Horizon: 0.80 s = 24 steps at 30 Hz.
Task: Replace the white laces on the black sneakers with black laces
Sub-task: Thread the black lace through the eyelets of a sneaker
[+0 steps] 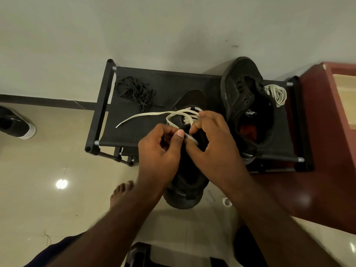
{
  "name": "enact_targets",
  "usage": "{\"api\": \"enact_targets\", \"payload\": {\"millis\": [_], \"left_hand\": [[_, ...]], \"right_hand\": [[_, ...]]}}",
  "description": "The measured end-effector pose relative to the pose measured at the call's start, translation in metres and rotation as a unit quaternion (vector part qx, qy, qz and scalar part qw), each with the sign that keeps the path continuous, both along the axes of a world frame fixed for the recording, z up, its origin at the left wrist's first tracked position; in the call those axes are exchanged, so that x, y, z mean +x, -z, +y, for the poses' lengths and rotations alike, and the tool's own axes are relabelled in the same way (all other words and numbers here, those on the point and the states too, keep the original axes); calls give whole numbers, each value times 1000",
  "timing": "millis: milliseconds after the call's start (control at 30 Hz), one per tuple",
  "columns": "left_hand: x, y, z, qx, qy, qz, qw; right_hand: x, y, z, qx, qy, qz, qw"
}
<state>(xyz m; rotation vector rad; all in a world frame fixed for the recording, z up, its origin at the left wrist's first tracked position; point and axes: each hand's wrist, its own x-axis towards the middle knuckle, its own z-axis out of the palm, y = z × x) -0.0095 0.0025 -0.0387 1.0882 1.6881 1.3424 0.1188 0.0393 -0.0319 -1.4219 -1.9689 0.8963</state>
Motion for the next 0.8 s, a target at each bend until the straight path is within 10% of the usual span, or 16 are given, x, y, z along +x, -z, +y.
{"api": "enact_targets", "payload": {"millis": [800], "left_hand": [[-6,-6,5,-53,31,49,997]], "right_hand": [[4,3,-2,60,-15,-39,997]]}}
